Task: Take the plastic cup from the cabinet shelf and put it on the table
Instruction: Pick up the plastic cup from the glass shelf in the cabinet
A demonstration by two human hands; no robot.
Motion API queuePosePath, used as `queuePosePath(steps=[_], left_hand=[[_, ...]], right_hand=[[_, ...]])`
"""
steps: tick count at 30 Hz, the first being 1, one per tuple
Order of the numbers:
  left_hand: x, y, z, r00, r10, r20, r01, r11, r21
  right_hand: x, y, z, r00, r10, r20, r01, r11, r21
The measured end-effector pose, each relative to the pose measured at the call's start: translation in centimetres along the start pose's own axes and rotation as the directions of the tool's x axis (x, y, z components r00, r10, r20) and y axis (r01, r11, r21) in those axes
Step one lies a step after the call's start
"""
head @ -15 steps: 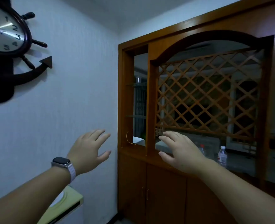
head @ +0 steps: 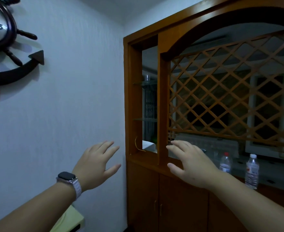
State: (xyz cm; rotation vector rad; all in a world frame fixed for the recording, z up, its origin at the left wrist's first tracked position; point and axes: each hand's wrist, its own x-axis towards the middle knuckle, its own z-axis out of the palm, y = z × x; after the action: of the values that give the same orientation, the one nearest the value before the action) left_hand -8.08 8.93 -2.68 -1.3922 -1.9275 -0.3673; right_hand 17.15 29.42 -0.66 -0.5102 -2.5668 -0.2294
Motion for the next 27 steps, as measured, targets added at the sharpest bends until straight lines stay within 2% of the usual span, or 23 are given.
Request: queuePosePath(steps=[9,13,19,27], left_hand=[[6.7,-13.2,9.6,0.999,-0.008,0.031,0.009,1.0,-0.028],[10.5,-18.4,12.8,0.999,-0.036,-0.002,0.036,0.998,-0.053],[15.3,-22.5,17.3,0.999,-0.016,-0.033,0.014,0.997,-0.078],[21.2,-24.0,24.8,1.0,0.001,-0.017,-0.002,0.998,-0.07]], right_hand=[[15.1,-1.9,7.6,1.0,0.008,0.013,-0.008,0.999,-0.033],[20.7,-1.7,9.9,1.0,0.014,-0.022,-0.015,0.999,-0.039],[26.5,0.5,12.0,0.998,0.048,-0.036,-0.05,0.997,-0.063],[32.9,5.5,16.0,0.998,0.043,-0.048,-0.047,0.997,-0.067]])
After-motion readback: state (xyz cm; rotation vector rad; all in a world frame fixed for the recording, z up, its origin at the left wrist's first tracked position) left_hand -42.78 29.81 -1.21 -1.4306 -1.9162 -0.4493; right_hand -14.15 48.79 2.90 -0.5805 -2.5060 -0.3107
